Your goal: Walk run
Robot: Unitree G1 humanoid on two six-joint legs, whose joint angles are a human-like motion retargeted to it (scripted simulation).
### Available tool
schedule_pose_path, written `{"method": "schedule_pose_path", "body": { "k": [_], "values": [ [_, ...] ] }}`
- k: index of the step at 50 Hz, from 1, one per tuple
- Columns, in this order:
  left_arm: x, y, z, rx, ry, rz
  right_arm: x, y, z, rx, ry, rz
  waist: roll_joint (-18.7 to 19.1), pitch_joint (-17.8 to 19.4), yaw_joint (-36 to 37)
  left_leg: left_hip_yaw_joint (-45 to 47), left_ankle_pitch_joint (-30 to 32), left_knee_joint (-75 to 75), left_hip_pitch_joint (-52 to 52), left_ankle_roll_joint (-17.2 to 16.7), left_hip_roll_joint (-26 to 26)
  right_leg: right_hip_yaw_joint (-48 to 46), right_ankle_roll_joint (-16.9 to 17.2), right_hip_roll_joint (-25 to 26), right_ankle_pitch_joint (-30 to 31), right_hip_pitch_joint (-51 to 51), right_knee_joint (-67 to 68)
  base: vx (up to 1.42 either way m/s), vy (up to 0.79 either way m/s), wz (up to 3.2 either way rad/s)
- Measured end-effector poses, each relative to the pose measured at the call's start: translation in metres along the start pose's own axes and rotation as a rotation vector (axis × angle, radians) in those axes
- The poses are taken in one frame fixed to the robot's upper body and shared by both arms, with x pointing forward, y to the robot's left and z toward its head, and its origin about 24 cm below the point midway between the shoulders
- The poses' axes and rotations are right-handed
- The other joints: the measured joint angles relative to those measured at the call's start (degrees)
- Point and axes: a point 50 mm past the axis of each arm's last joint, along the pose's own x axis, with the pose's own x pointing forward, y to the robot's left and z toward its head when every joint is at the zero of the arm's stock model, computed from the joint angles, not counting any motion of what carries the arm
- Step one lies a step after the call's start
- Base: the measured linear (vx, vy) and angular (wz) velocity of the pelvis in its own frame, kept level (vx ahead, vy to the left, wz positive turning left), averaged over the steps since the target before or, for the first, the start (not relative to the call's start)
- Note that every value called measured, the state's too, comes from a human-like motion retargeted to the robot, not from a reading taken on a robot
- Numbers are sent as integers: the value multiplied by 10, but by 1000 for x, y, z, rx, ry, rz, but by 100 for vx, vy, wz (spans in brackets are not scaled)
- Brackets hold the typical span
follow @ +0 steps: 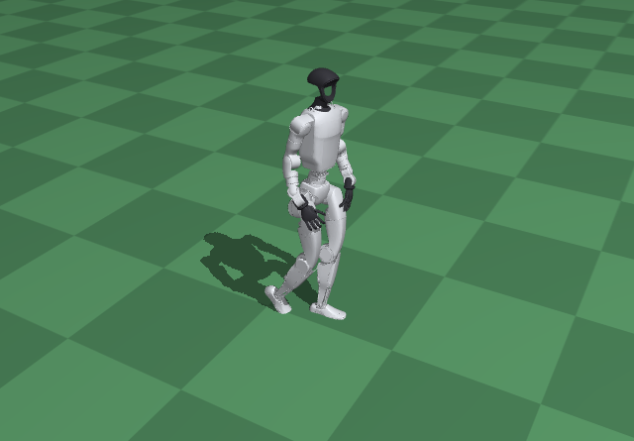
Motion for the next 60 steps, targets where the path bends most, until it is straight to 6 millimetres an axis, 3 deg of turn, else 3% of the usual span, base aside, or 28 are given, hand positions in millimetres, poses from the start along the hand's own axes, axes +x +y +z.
{"method": "schedule_pose_path", "body": {
  "k": [2, 5, 10, 13, 15, 18, 20, 22, 24, 27, 29, 30, 32, 35, 39, 42, 46, 50, 52, 53, 55, 58, 60],
  "values": [
    [1, -6, 1, -12, 3, -12, -2, -4, 6, 72, -60, -86, 10, 5, -26, -9, 0, -28, 34, -4, -10, -24, -38, -43, -59, -28, -50, 65, -1, 111],
    [2, -13, 0, -6, 6, -4, -6, -9, 11, 118, -128, -179, 3, 9, -48, -13, -14, -54, 80, -7, -37, -46, -49, -102, -65, -51, -173, 59, -8, 71],
    [3, -24, -3, -26, 22, -40, -4, 0, 11, 114, -108, -108, -21, 25, -66, -27, -47, -74, 155, -18, -72, 9, -62, -121, -84, -96, -334, 66, -16, 42],
    [4, -26, -4, -44, 37, -73, -3, 2, 8, 96, -70, -44, -18, 27, -64, -18, -64, -75, 187, -31, -73, 4, -15, -110, -100, -120, -411, 69, -16, 6],
    [5, -25, -4, -36, 43, -76, -4, -3, 9, 98, -74, -64, -15, 27, -61, -12, -72, -72, 205, -37, -74, -49, 6, -113, -109, -127, -430, 71, -16, 11],
    [5, -27, -2, 11, 45, -83, -4, -8, 13, 145, -111, -110, -4, 23, -83, -33, -73, -56, 224, -51, -73, -28, -30, -98, -112, -120, -405, 80, -19, 73],
    [6, -27, -2, 60, 52, -91, -3, -11, 16, 197, -129, -129, 12, 15, -99, -54, -55, -38, 225, -69, -62, -44, -84, -92, -111, -114, -379, 81, -19, 110],
    [6, -28, -2, 96, 64, -100, -2, -13, 16, 247, -128, -150, 27, 7, -123, -84, -6, -9, 225, -104, -48, -43, -111, -86, -64, -104, -374, 88, -26, 143],
    [6, -27, -3, 99, 69, -100, 0, -14, 16, 279, -112, -144, 32, -2, -132, -105, 81, 37, 216, -154, -39, -12, -132, -75, -36, -87, -371, 94, -36, 92],
    [7, -28, 0, 84, 63, -111, -1, -11, 10, 270, -64, -48, 28, -8, -113, -135, 241, 166, 172, -256, -40, -14, -147, -87, -58, -54, -351, 85, -27, 47],
    [8, -22, 5, 77, 47, -97, -3, -18, 3, 192, -18, -8, 3, -11, -110, -111, 311, 281, 117, -286, -54, -26, -150, -116, -74, -34, -349, 81, -18, 66],
    [8, -18, 7, 79, 33, -85, -5, -23, 0, 141, 0, -1, -14, -14, -111, -87, 347, 330, 91, -286, -60, -42, -151, -134, -78, -27, -351, 72, -28, 64],
    [5, -12, 4, 106, 30, -39, -6, -20, -3, 85, 5, 16, -22, -15, -115, -118, 323, 410, 37, -278, -49, -36, -166, -111, -93, -1, -361, 69, -49, 61],
    [1, -2, 2, 120, 19, 78, -9, -10, -10, 81, 24, 47, -37, -17, -101, -78, 220, 456, -33, -195, 4, -59, -174, -96, -107, 31, -372, 62, -46, 1],
    [-3, 6, 12, 10, -86, 203, -10, 8, -17, 64, 68, 141, -77, -6, -22, -57, 130, 357, -98, -117, -14, -33, -185, -83, -114, 60, -370, 61, -34, -140],
    [-3, 12, 23, -37, -158, 256, -12, 15, -21, 69, 95, 183, -82, 12, 27, -53, 124, 214, -117, -82, -21, -10, -198, -60, -125, 85, -366, 50, -17, -110],
    [-3, 19, 31, 4, -167, 251, -13, 18, -23, 102, 110, 188, -74, 29, 63, -30, 109, 30, -125, -53, -42, -8, -211, -35, -145, 128, -370, 63, -15, -68],
    [-3, 21, 26, 85, -103, 205, -13, 25, -26, 107, 136, 218, -77, 22, 63, 17, 65, -100, -132, -88, -72, -25, -226, -21, -163, 155, -370, 71, -18, -15],
    [-3, 18, 24, 71, -96, 190, -14, 30, -27, 105, 144, 237, -85, 22, 68, 24, 59, -104, -121, -68, -81, -14, -229, -18, -165, 170, -361, 71, -18, -26],
    [-3, 20, 24, 47, -102, 181, -13, 30, -26, 100, 147, 248, -88, 18, 66, 21, 75, -93, -121, -33, -82, -19, -226, -17, -160, 170, -355, 72, -18, -48],
    [-2, 20, 24, -26, -124, 171, -13, 31, -27, 79, 157, 272, -97, 11, 78, 32, 87, -75, -119, -2, -76, -5, -215, -14, -138, 178, -339, 82, -17, -98],
    [-2, 17, 23, -129, -142, 169, -13, 36, -28, 93, 179, 281, -114, -8, 89, 16, 135, -63, -109, -12, -70, -23, -158, -31, -55, 184, -302, 105, -15, -102],
    [-3, 15, 17, -139, -118, 142, -12, 39, -27, 123, 178, 267, -128, -24, 76, 9, 116, -34, -110, -14, -70, -31, -84, -50, 30, 176, -260, 91, -12, -30]
  ]
}}
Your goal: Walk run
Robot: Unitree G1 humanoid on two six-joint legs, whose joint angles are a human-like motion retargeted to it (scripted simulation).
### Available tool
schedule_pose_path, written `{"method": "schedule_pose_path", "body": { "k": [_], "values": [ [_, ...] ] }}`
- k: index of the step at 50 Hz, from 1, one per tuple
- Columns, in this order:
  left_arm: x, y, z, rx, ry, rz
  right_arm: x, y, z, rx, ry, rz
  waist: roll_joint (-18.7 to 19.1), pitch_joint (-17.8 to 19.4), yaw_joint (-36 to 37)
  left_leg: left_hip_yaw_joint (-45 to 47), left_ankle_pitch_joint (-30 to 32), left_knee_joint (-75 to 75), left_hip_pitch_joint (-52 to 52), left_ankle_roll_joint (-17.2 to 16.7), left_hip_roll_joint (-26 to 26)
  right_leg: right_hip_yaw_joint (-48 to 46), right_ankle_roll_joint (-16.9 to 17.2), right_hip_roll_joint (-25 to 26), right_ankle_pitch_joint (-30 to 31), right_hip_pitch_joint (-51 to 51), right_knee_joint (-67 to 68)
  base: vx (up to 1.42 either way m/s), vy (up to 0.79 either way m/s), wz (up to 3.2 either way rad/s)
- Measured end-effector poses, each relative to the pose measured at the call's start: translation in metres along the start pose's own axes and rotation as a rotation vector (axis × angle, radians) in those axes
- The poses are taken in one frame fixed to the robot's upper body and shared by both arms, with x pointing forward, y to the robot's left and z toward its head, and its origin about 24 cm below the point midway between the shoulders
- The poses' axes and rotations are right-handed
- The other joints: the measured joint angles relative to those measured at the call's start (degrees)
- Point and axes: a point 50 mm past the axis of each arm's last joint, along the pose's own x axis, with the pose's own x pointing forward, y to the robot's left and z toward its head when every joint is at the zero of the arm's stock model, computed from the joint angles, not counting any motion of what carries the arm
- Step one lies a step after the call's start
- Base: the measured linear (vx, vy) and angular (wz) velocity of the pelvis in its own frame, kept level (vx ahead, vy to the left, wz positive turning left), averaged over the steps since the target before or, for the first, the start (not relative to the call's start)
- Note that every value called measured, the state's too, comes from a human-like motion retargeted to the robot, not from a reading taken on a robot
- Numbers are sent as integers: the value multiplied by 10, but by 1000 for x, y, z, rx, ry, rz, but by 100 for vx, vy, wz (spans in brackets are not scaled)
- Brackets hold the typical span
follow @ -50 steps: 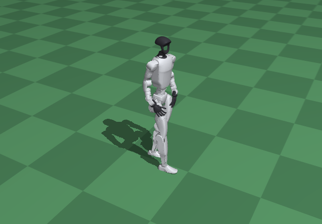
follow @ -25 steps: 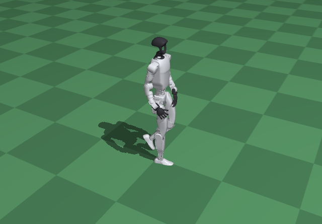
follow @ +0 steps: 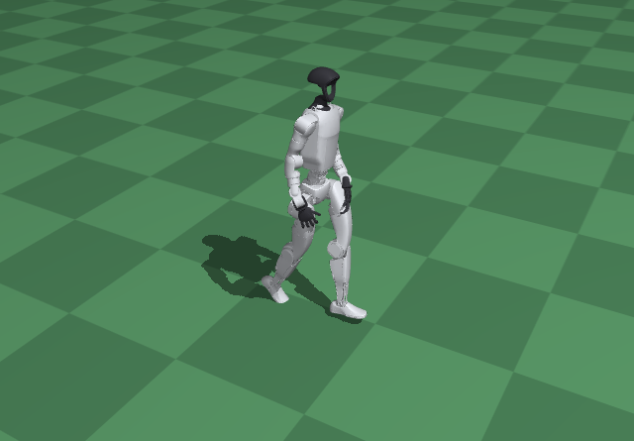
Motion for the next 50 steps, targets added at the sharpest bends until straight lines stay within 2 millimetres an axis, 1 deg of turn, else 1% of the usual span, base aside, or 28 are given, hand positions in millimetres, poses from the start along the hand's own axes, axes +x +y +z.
{"method": "schedule_pose_path", "body": {
  "k": [2, 3, 4, 5, 6, 8, 10, 12, 14, 15, 18, 21, 22, 23, 25, 26, 27, 28, 30, 32, 34, 37, 39, 40, 42, 44, 48, 50],
  "values": [
    [-4, 8, -7, 65, 36, -15, 2, -1, 7, 8, -36, -21, 13, -2, -20, -9, -35, 44, -2, -1, 21, 6, 80, 18, 73, -25, 77, 84, -22, -2],
    [-7, 14, -10, 113, 55, -3, 2, -2, 11, -3, -60, -33, 27, 0, -27, -9, -56, 66, 2, -4, 44, -2, 104, 42, 103, -43, 121, 81, -44, -31],
    [-10, 19, -13, 164, 72, 10, 2, -6, 16, -30, -81, -46, 39, 2, -26, -11, -77, 84, 5, -8, 66, -15, 112, 64, 124, -63, 166, 67, -57, -71],
    [-12, 24, -16, 216, 88, 23, 2, -10, 21, -64, -101, -59, 51, 5, -20, -15, -97, 101, 9, -14, 89, -31, 112, 84, 141, -85, 211, 62, -37, -92],
    [-12, 23, -17, 248, 92, 8, 0, -14, 23, -105, -107, -69, 60, 7, -18, -24, -115, 109, 19, -10, 88, -20, 112, 85, 125, -101, 243, 70, -9, -83],
    [-10, 14, -20, 268, 104, -51, -2, -21, 24, -158, -109, -88, 74, 12, -21, -16, -134, 101, 53, 2, 74, 22, 110, 78, 59, -137, 297, 77, 33, -32],
    [-6, 2, -23, 223, 128, -121, -4, -24, 26, -123, -130, -115, 90, 18, -39, -6, -133, 67, 97, 6, 66, 28, 83, 57, -7, -172, 310, 61, 25, 35],
    [-4, -8, -24, 158, 137, -161, -5, -26, 30, -19, -198, -162, 111, 21, -63, -12, -128, 32, 135, 2, 62, 12, 50, 26, -64, -203, 279, 55, 9, 82],
    [-2, -17, -25, 109, 140, -183, -10, -31, 35, 53, -277, -224, 123, 24, -86, -18, -125, 3, 168, -2, 55, 2, 42, -8, -98, -229, 221, 61, 2, 79],
    [-2, -21, -26, 92, 142, -191, -12, -33, 37, 69, -312, -255, 126, 25, -95, -18, -128, -9, 184, -5, 51, 4, 46, -22, -105, -238, 181, 55, -3, 55],
    [-4, -32, -30, 82, 149, -216, -19, -39, 42, 43, -368, -326, 116, 30, -121, -21, -145, -34, 230, -8, 24, 15, 28, -61, -105, -264, 65, 68, -11, 44],
    [-5, -41, -34, 66, 157, -242, -16, -37, 44, 1, -345, -302, 108, 39, -144, -31, -164, -43, 269, -16, 9, 58, 3, -69, -101, -288, -42, 60, -14, 43],
    [-5, -44, -34, 51, 161, -254, -14, -35, 43, -2, -324, -277, 108, 42, -149, -32, -170, -43, 280, -20, 8, 72, 4, -67, -96, -295, -79, 69, -19, 32],
    [-5, -45, -34, 30, 166, -267, -11, -33, 43, 4, -300, -244, 109, 43, -150, -32, -175, -42, 290, -25, 8, 83, 23, -62, -101, -298, -118, 71, -20, 14],
    [-4, -48, -34, -3, 176, -273, -9, -30, 39, 22, -264, -197, 108, 47, -146, -28, -185, -37, 312, -35, 5, 43, 98, -65, -130, -300, -167, 65, -17, 0],
    [-4, -47, -34, -10, 178, -265, -9, -31, 39, 35, -265, -193, 109, 48, -147, -30, -187, -32, 320, -41, 5, 12, 99, -68, -135, -298, -166, 66, -16, 13],
    [-4, -47, -34, -12, 179, -256, -9, -32, 40, 47, -270, -194, 111, 46, -148, -32, -186, -27, 326, -48, 6, 3, 84, -64, -134, -296, -161, 73, -18, 27],
    [-4, -47, -34, -4, 178, -249, -10, -36, 41, 59, -285, -203, 114, 41, -150, -34, -182, -22, 326, -57, 9, 36, 37, -48, -124, -295, -148, 80, -20, 40],
    [-4, -48, -34, 37, 178, -254, -13, -42, 43, 81, -311, -233, 121, 33, -159, -46, -162, -6, 332, -77, 11, 27, -5, -39, -115, -291, -124, 87, -21, 87],
    [-4, -48, -34, 97, 187, -276, -14, -43, 43, 124, -332, -261, 135, 29, -186, -85, -111, 26, 332, -108, 23, 58, -1, -36, -82, -277, -112, 75, -19, 171],
    [-3, -45, -33, 138, 193, -288, -12, -42, 43, 168, -336, -249, 143, 27, -193, -115, -25, 78, 321, -155, 35, 70, 2, -36, -82, -256, -97, 81, -28, 127],
    [0, -32, -26, 186, 174, -259, -13, -44, 41, 146, -301, -196, 139, 37, -179, -149, 124, 215, 275, -250, 39, 50, -18, -51, -103, -216, -80, 79, -27, 89],
    [1, -21, -19, 217, 140, -214, -19, -56, 37, 59, -257, -208, 113, 44, -177, -120, 188, 322, 231, -272, 23, 3, -23, -89, -114, -193, -73, 81, -21, 76],
    [1, -16, -17, 235, 123, -189, -22, -61, 36, 13, -241, -214, 98, 45, -171, -105, 223, 366, 211, -272, 13, -2, -30, -98, -120, -183, -72, 73, -35, 54],
    [-2, -8, -18, 276, 115, -118, -21, -59, 32, -33, -218, -179, 98, 53, -176, -133, 177, 450, 161, -247, 42, 10, -54, -62, -132, -152, -81, 55, -45, 86],
    [-3, -4, -16, 269, 88, -41, -19, -55, 25, -30, -176, -129, 89, 57, -173, -92, 110, 482, 117, -182, 75, -26, -59, -66, -137, -129, -91, 55, -34, 59],
    [-2, -1, -4, 149, -8, 73, -17, -46, 16, -46, -103, -75, 63, 58, -106, -23, 6, 430, 38, -94, 90, -30, -73, -56, -144, -98, -108, 59, -27, -70],
    [-3, 1, 1, 127, -48, 107, -18, -42, 11, -76, -80, -78, 58, 57, -72, 0, -25, 351, 15, -75, 83, -26, -79, -46, -152, -87, -112, 56, -19, -66]
  ]
}}
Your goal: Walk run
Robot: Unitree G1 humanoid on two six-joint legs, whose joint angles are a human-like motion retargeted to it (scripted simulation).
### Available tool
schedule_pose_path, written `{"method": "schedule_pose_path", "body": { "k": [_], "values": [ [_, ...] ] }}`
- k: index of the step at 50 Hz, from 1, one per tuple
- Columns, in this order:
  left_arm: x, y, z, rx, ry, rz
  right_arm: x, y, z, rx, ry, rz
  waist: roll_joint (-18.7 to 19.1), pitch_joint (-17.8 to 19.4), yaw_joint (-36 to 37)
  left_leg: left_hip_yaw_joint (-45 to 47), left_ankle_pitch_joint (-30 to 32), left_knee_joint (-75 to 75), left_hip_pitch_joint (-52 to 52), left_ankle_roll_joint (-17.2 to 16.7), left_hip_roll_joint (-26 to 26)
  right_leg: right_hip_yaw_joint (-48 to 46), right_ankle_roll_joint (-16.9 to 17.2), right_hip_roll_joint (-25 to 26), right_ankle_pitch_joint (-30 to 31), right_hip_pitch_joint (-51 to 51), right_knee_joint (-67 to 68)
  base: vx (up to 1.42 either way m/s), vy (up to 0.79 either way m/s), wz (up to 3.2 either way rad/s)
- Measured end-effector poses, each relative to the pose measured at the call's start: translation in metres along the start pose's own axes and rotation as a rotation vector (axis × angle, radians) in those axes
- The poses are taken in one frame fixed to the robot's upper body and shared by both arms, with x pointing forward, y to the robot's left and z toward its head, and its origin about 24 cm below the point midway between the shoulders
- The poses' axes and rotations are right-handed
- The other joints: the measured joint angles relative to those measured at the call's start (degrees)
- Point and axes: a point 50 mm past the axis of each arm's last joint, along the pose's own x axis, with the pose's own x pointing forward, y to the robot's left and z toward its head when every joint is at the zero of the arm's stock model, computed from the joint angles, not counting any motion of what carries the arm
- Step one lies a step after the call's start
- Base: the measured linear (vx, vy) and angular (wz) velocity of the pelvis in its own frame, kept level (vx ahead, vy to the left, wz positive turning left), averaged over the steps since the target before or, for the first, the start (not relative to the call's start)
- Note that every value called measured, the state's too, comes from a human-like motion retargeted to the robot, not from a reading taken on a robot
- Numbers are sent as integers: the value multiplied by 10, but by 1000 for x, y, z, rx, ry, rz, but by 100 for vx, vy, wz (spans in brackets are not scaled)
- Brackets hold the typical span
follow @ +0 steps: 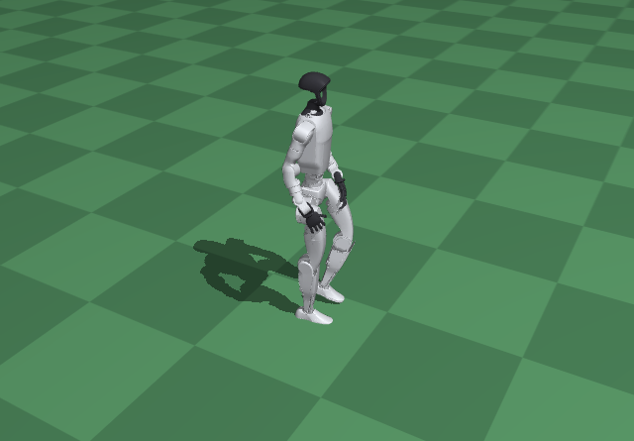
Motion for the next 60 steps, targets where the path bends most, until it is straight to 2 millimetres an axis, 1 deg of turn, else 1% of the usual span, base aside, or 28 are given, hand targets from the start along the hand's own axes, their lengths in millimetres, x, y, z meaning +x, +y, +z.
{"method": "schedule_pose_path", "body": {
  "k": [4, 6, 8, 10, 11, 12, 13, 15, 17, 18, 20, 23, 25, 27, 30, 33, 37, 39, 42, 45, 47, 50, 52, 53, 55, 56, 57, 60],
  "values": [
    [6, 6, 15, 38, -42, 8, 0, 8, -7, 18, 30, -8, 21, 11, 46, -21, -4, -179, -19, 23, -52, -2, -16, 38, -24, 26, -6, 45, -9, -6],
    [8, 7, 19, 65, -36, -15, 1, 14, -11, 71, 45, -2, 32, 15, 53, -16, -22, -255, -11, 19, -70, -19, -24, 56, -37, 42, -6, 54, -11, 38],
    [9, 6, 21, 71, -32, -35, 2, 18, -13, 110, 59, 0, 33, 16, 60, 66, -36, -304, -3, 25, -67, -24, -30, 68, -51, 54, -1, 56, -16, 32],
    [10, 6, 23, 40, -45, -37, 3, 19, -13, 113, 65, 0, 35, 14, 68, 180, -37, -334, 18, 6, -53, -36, -35, 83, -62, 61, 9, 61, -19, 38],
    [11, 5, 23, 24, -43, -37, 3, 19, -13, 102, 66, -3, 36, 9, 65, 215, -32, -341, 32, 11, -53, -50, -34, 88, -65, 63, 13, 55, -24, 53],
    [11, 4, 21, 9, -36, -40, 3, 18, -12, 87, 67, -5, 33, 5, 63, 242, -28, -345, 45, 31, -54, -64, -32, 88, -67, 66, 18, 60, -33, 50],
    [11, 2, 19, -5, -20, -47, 3, 18, -11, 67, 68, -6, 21, 1, 61, 252, -26, -340, 54, 84, -59, -78, -24, 78, -67, 70, 25, 72, -47, 14],
    [9, -1, 10, -45, 25, -69, 5, 18, -9, 21, 68, 8, 3, -5, 68, 222, -54, -343, 68, 102, -55, -84, -4, 76, -53, 82, 45, 75, -67, -31],
    [9, -5, 7, -137, 36, -92, 7, 15, -7, -36, 81, 33, -17, -17, 62, 118, -82, -340, 45, 102, -79, -95, 41, 71, 3, 70, 82, 72, -53, -37],
    [9, -8, 7, -184, 30, -117, 8, 15, -7, -61, 92, 52, -23, -20, 65, 155, -84, -330, 55, 102, -62, -103, 91, 59, 40, 70, 109, 63, -4, -51],
    [8, -5, 5, -218, 19, -176, 10, 10, -4, -107, 106, 68, -14, -22, 72, 148, -101, -317, 64, 102, -42, -108, 189, 50, 107, 51, 174, 49, -3, -33],
    [4, 12, -7, -61, 89, -202, 10, -5, 6, -215, 84, 16, 24, -33, 69, 112, -103, -310, 56, 102, -3, -61, 191, 130, 133, -19, 283, 40, -30, 48],
    [1, 12, -12, 64, 117, -223, 7, -11, 7, -285, 64, -28, 46, -39, 69, 106, -118, -316, 86, 102, 1, 23, 191, 142, 98, -28, 326, 69, 40, 78],
    [1, 3, -12, 135, 131, -269, 4, -12, 7, -273, 33, -75, 63, -40, 68, 81, -122, -328, 110, 102, -5, 16, 147, 98, 68, -47, 357, 56, 33, 101],
    [2, -11, -10, 140, 139, -306, 3, -10, 10, -161, -35, -120, 93, -48, 45, 40, -120, -336, 128, 102, -4, -46, 39, 18, 36, -77, 355, 47, 18, 177],
    [2, -22, -8, 113, 127, -316, 2, -10, 13, -101, -82, -148, 108, -56, 15, -12, -122, -329, 129, 102, -20, 11, 5, 20, 15, -99, 284, 40, 11, 228],
    [1, -34, -8, 65, 136, -351, 3, -4, 15, -62, -102, -155, 102, -59, -9, -86, -126, -310, 131, 102, -61, 220, 40, 66, 21, -105, 162, 37, 5, 246],
    [1, -39, -7, 17, 137, -355, 4, -1, 17, -68, -115, -150, 92, -55, -13, -118, -127, -303, 138, 102, -82, 288, 62, 63, 22, -108, 109, 34, 3, 226],
    [3, -41, -4, -46, 130, -339, 2, -6, 22, -128, -149, -165, 75, -42, -20, -163, -123, -297, 152, 102, -114, 293, 92, 38, 17, -129, 52, 29, 5, 223],
    [5, -41, 0, -84, 123, -309, -2, -13, 28, -199, -187, -199, 60, -21, -32, -222, -117, -284, 166, 102, -151, 276, 163, 26, 1, -142, 11, 33, -3, 226],
    [5, -42, 0, -111, 122, -289, -5, -17, 31, -230, -207, -240, 61, 0, -43, -275, -134, -255, 198, 101, -154, 288, 191, 63, -12, -114, -5, 70, -32, 238],
    [9, -39, 7, -160, 97, -252, -12, -31, 37, -270, -243, -357, 65, 33, -57, -341, -147, -208, 233, 97, -170, 291, 191, 82, 41, -71, -21, 56, -4, 229],
    [10, -42, 13, -173, 83, -250, -17, -33, 36, -251, -260, -425, 63, 22, -61, -354, -82, -212, 209, 101, -215, 315, 173, 25, 54, -94, -11, 2, 64, 196],
    [10, -44, 13, -178, 82, -255, -18, -33, 35, -231, -267, -451, 69, 16, -58, -362, -63, -204, 211, 98, -218, 271, 137, 17, 50, -97, 3, 35, 32, 188],
    [11, -47, 17, -192, 74, -269, -20, -32, 33, -177, -281, -487, 72, 10, -55, -376, -11, -162, 204, 69, -230, 195, 110, 0, 44, -97, 14, 51, 4, 188],
    [13, -48, 20, -201, 65, -271, -21, -31, 32, -159, -284, -488, 73, 6, -42, -359, 31, -140, 191, 39, -228, 211, 98, 4, 35, -88, 13, 45, 5, 150],
    [14, -48, 24, -206, 54, -270, -21, -31, 31, -147, -279, -486, 75, 3, -30, -337, 70, -116, 175, 2, -220, 222, 87, 8, 27, -80, 12, 43, 12, 125],
    [16, -41, 34, -163, 6, -230, -22, -31, 22, -175, -207, -456, 82, -4, -24, -227, 123, -30, 114, -167, -160, 173, 62, 1, 12, -72, 10, 36, 18, 208]
  ]
}}
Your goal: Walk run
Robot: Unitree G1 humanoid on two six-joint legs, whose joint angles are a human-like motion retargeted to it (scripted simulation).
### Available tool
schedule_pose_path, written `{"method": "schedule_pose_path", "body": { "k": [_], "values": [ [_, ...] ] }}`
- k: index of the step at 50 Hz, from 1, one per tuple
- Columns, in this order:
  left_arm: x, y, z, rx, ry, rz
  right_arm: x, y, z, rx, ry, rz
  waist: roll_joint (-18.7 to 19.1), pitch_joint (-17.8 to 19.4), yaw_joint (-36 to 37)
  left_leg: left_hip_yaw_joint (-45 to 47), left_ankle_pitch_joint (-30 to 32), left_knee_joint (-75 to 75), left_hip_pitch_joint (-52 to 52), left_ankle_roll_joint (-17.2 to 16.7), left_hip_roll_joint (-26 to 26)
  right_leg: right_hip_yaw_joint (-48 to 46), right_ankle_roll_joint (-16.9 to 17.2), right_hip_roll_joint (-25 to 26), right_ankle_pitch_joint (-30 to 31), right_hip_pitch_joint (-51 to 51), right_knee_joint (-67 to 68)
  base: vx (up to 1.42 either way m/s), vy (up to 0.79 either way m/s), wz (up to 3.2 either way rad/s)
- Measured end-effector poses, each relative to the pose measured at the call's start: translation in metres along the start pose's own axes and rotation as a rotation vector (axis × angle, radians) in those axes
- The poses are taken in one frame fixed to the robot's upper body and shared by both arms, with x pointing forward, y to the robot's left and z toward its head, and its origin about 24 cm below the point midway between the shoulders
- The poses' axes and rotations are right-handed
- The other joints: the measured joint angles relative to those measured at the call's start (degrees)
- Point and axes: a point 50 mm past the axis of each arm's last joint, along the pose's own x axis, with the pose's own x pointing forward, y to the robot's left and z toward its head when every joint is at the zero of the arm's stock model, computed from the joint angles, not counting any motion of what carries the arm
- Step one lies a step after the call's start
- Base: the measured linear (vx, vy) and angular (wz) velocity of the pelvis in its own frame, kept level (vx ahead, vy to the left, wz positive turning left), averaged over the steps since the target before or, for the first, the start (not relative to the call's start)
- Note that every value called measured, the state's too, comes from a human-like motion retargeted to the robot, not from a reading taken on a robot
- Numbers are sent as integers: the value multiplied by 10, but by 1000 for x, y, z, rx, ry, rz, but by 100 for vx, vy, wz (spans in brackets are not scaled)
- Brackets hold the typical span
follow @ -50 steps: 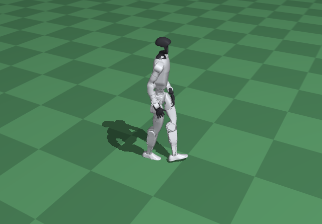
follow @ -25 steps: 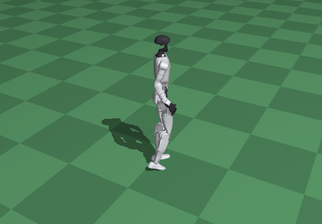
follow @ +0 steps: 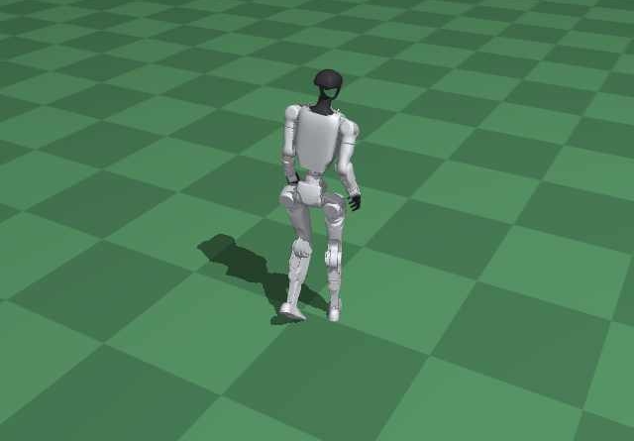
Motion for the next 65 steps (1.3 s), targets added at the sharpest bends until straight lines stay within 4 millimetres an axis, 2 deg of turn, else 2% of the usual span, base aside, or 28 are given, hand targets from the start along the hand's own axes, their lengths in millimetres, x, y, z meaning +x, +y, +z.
{"method": "schedule_pose_path", "body": {
  "k": [2, 3, 5, 7, 11, 18, 22, 25, 27, 29, 30, 32, 33, 35, 37, 40, 42, 43, 45, 48, 50, 54, 57, 58, 60, 62, 63, 65],
  "values": [
    [-2, 6, 4, 73, -16, 55, -1, -2, -6, -66, 43, 37, -1, -2, -10, 89, 23, 38, -23, -30, 4, -31, -1, -28, -14, 10, 3, 28, 37, 262],
    [-3, 9, 3, 117, -9, 87, -1, 0, -7, -87, 64, 51, -3, -3, -14, 99, 20, 61, -39, -30, 6, -38, -10, -27, -17, 16, 1, 31, 3, 252],
    [-8, 12, -4, 193, 22, 149, -2, 7, -10, -89, 94, 73, -6, -8, -21, 122, -27, 93, -65, -30, 49, -89, -32, -15, -21, 31, -9, 27, -23, 242],
    [-10, 13, -8, 210, 36, 192, -4, 13, -12, -55, 110, 77, -9, -12, -14, 181, -50, 82, -83, 11, 97, -134, -39, -16, -29, 47, -16, 30, 0, 197],
    [-12, 6, -11, 147, 12, 212, -13, 29, -20, 19, 157, 126, -23, -25, 23, 260, -111, 21, -128, 98, 153, -184, -50, -17, -53, 73, -23, 34, 12, 160],
    [-12, -4, -17, 47, 15, 212, -24, 59, -27, 132, 238, 277, -51, -49, 83, 315, -118, -217, -176, 220, 165, -286, -52, -8, -103, 112, -29, 43, 16, 165],
    [-12, -2, -20, 28, 43, 210, -23, 65, -27, 85, 237, 315, -79, -57, 95, 372, -158, -306, -182, 238, 156, -355, -38, -16, -120, 135, -26, 52, 11, 147],
    [-12, 0, -20, 4, 46, 212, -25, 73, -28, 70, 251, 342, -96, -64, 92, 411, -156, -308, -169, 257, 152, -397, -16, -22, -124, 159, -18, 67, 12, 131],
    [-13, 1, -21, -12, 53, 212, -27, 79, -29, 93, 265, 347, -100, -74, 92, 429, -159, -294, -152, 246, 154, -416, 5, -22, -109, 176, -6, 82, 14, 93],
    [-14, 0, -24, -34, 63, 206, -30, 84, -30, 125, 280, 339, -108, -85, 98, 401, -148, -284, -148, 251, 137, -420, 33, -29, -65, 191, 13, 85, 14, 62],
    [-14, -1, -26, -49, 68, 198, -31, 86, -30, 143, 289, 332, -112, -92, 98, 365, -154, -276, -150, 255, 121, -421, 49, -35, -34, 195, 26, 89, 14, 51],
    [-15, -3, -29, -71, 81, 175, -32, 90, -30, 180, 295, 318, -111, -100, 101, 349, -177, -262, -139, 253, 120, -403, 68, -51, 72, 195, 74, 87, 14, 36],
    [-16, -4, -31, -73, 87, 159, -32, 90, -29, 194, 291, 306, -102, -103, 102, 342, -188, -258, -130, 254, 126, -393, 65, -57, 128, 191, 107, 83, 16, 58],
    [-17, -5, -37, -50, 114, 119, -29, 85, -28, 191, 268, 274, -67, -105, 86, 325, -207, -262, -97, 261, 140, -378, 31, -45, 226, 165, 198, 85, 17, 115],
    [-18, -9, -40, 13, 133, 60, -26, 77, -26, 146, 234, 242, -35, -102, 63, 284, -217, -269, -69, 261, 144, -309, 29, 2, 277, 116, 284, 72, 10, 163],
    [-20, -10, -44, 96, 140, -18, -18, 67, -19, 113, 180, 178, -7, -91, 34, 226, -228, -271, -40, 257, 140, -152, 97, 116, 184, 41, 357, 68, -1, 157],
    [-18, -11, -43, 101, 135, -29, -14, 62, -11, 131, 134, 103, 1, -85, 37, 218, -234, -288, -11, 258, 140, -95, 113, 144, 134, 11, 357, 68, 0, 88],
    [-17, -11, -41, 97, 127, -26, -13, 60, -8, 143, 106, 57, 3, -80, 39, 215, -234, -301, 6, 259, 137, -93, 105, 133, 113, -6, 350, 64, 1, 89],
    [-15, -13, -38, 84, 110, -19, -13, 57, -1, 162, 55, -16, 7, -73, 25, 192, -233, -322, 37, 262, 126, -129, 63, 89, 76, -46, 325, 71, 0, 130],
    [-14, -21, -37, 72, 99, -21, -12, 53, 7, 173, -8, -67, -1, -68, -3, 165, -243, -341, 77, 263, 100, -166, 23, 19, 56, -89, 230, 66, -7, 144],
    [-14, -27, -39, 78, 109, -43, -11, 53, 11, 165, -33, -59, -13, -62, -21, 149, -254, -348, 105, 263, 80, -151, 25, 1, 50, -110, 154, 69, -14, 131],
    [-15, -33, -45, 48, 145, -105, -9, 57, 11, 116, -33, 27, -31, -42, -36, 116, -277, -357, 168, 256, 58, -86, 28, 0, 29, -148, 14, 75, -20, 88],
    [-16, -32, -48, 19, 157, -102, -7, 58, 12, 91, -27, 59, -27, -38, -34, 102, -288, -359, 205, 247, 61, -131, 55, 0, 11, -169, -69, 78, -25, 25],
    [-16, -33, -50, 16, 161, -96, -6, 58, 12, 93, -24, 59, -25, -39, -35, 102, -289, -358, 215, 243, 62, -157, 55, 2, 4, -174, -76, 84, -28, 12],
    [-16, -36, -51, 13, 167, -91, -2, 57, 14, 118, -22, 63, -23, -46, -42, 100, -277, -353, 229, 223, 62, -179, 27, 11, 14, -174, -70, 94, -29, 27],
    [-16, -43, -52, 18, 179, -112, 0, 55, 14, 164, -17, 61, -10, -59, -57, 91, -239, -340, 236, 186, 70, -181, -25, 24, 44, -174, -37, 103, -26, 61],
    [-16, -47, -53, 18, 189, -127, 1, 54, 13, 196, -10, 55, -1, -65, -67, 82, -209, -329, 240, 163, 74, -196, -17, 22, 63, -172, -27, 106, -24, 79],
    [-16, -55, -55, -3, 207, -153, 2, 54, 13, 278, 5, 37, 22, -78, -81, 58, -113, -298, 237, 102, 89, -119, -8, 42, 72, -153, -9, 125, -30, 69]
  ]
}}
